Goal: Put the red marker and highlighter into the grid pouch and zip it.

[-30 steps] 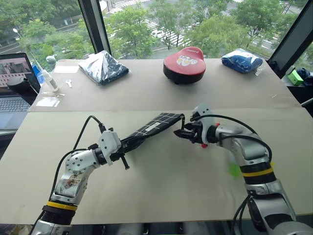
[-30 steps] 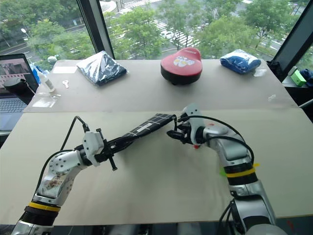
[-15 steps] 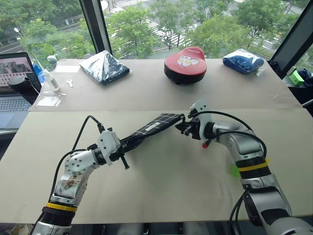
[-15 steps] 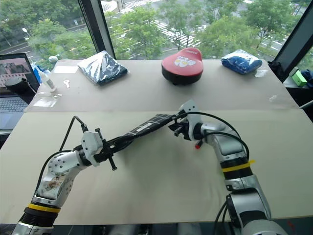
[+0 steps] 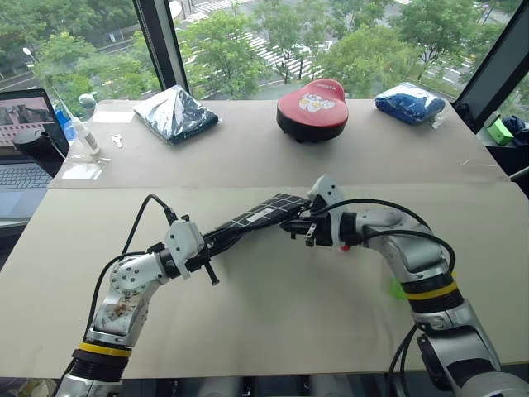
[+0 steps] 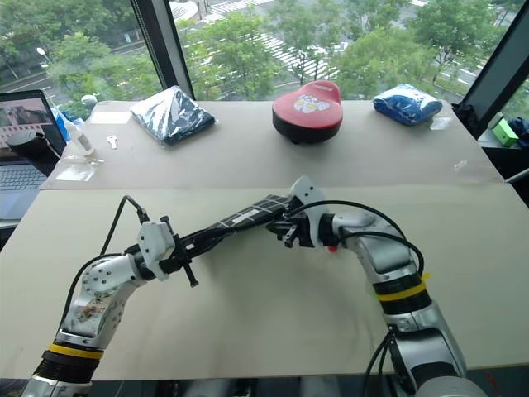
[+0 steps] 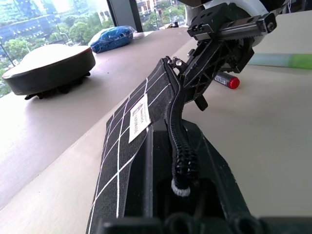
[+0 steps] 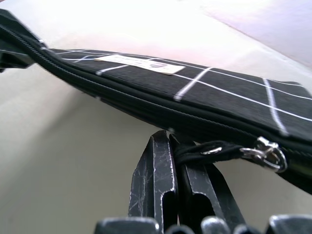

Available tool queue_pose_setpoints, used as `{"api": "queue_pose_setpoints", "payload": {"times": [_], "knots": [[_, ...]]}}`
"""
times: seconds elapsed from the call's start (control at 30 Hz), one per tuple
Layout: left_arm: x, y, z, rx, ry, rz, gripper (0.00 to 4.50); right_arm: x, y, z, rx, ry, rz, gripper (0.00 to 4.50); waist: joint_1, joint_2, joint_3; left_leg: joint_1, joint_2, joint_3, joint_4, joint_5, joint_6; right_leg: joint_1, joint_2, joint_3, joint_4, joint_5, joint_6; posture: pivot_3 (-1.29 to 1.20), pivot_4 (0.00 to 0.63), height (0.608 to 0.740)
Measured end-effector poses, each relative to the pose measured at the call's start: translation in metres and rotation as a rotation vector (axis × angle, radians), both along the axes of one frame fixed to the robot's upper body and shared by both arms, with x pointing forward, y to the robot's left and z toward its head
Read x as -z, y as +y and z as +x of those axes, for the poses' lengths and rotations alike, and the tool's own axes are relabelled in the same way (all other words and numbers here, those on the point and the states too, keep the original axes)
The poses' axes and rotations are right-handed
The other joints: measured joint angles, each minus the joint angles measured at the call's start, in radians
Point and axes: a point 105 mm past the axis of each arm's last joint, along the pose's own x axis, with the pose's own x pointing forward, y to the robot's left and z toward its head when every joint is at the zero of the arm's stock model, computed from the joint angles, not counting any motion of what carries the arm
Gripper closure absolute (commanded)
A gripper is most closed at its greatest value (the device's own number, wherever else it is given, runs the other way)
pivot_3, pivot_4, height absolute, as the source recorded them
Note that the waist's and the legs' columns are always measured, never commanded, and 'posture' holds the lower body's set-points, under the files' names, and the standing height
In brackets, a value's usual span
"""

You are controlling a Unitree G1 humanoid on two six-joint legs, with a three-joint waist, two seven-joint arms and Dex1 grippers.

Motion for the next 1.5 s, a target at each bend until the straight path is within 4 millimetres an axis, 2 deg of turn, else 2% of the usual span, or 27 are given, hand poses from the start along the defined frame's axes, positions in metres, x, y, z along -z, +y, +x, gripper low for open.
{"api": "queue_pose_setpoints", "payload": {"times": [0.37, 0.63, 1.07, 1.27, 1.5], "knots": [[-0.003, -0.002, 0.0, 0.015, -0.009, -0.001, 4.5, -0.011, 0.026, -0.01, -0.157, -0.008, -0.002, 4.46, 0.001, 0.0, 0.0, 0.0, 0.0, 0.0, 0.0, 0.0, 0.0, 0.0, 0.0, 0.0, 0.0, 0.0, 0.0, 0.0, 0.15, 0.74], [-0.001, -0.002, 0.002, 0.02, -0.002, 0.009, 4.5, -0.01, 0.05, 0.011, -0.106, 0.049, -0.018, 4.46, -0.005, 0.0, 0.0, 0.0, 0.0, 0.0, 0.0, 0.004, -0.006, -0.002, 0.0, 0.0, 0.001, 0.0, 0.0, 0.0, 0.15, 0.74], [0.001, -0.004, 0.0, 0.038, 0.0, 0.025, 4.5, -0.006, 0.042, -0.015, -0.258, 0.06, -0.053, 4.46, -0.003, 0.0, 0.0, -0.001, -0.001, -0.001, 0.0, 0.003, -0.005, -0.001, -0.001, 0.0, 0.0, 0.0, 0.0, 0.0, 0.15, 0.74], [0.0, -0.005, 0.0, 0.047, -0.005, 0.027, 4.5, -0.014, 0.048, -0.023, -0.308, 0.052, -0.02, 4.46, -0.005, 0.0, 0.0, -0.001, -0.001, -0.001, 0.0, 0.003, -0.005, -0.001, -0.001, 0.0, 0.001, 0.0, 0.0, 0.0, 0.15, 0.74], [-0.001, -0.006, 0.003, 0.052, -0.009, 0.022, 4.5, -0.015, 0.059, -0.029, -0.319, 0.128, 0.043, 4.46, -0.005, 0.0, 0.0, -0.001, -0.001, -0.001, 0.0, 0.003, -0.005, -0.001, -0.001, 0.0, 0.001, 0.0, 0.0, 0.0, 0.15, 0.74]]}}
